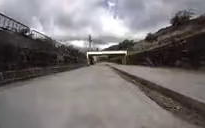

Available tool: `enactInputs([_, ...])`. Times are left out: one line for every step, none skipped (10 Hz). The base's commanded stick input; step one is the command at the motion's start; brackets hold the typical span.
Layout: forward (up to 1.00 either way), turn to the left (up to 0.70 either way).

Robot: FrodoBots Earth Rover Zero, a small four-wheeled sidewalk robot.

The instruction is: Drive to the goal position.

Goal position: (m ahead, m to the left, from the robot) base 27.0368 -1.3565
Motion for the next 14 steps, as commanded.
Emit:
enactInputs([1.00,0.00])
enactInputs([1.00,0.00])
enactInputs([1.00,0.00])
enactInputs([1.00,0.00])
enactInputs([1.00,0.00])
enactInputs([1.00,0.00])
enactInputs([1.00,0.00])
enactInputs([1.00,0.00])
enactInputs([1.00,0.00])
enactInputs([1.00,0.00])
enactInputs([1.00,0.00])
enactInputs([1.00,0.00])
enactInputs([1.00,0.00])
enactInputs([1.00,0.00])
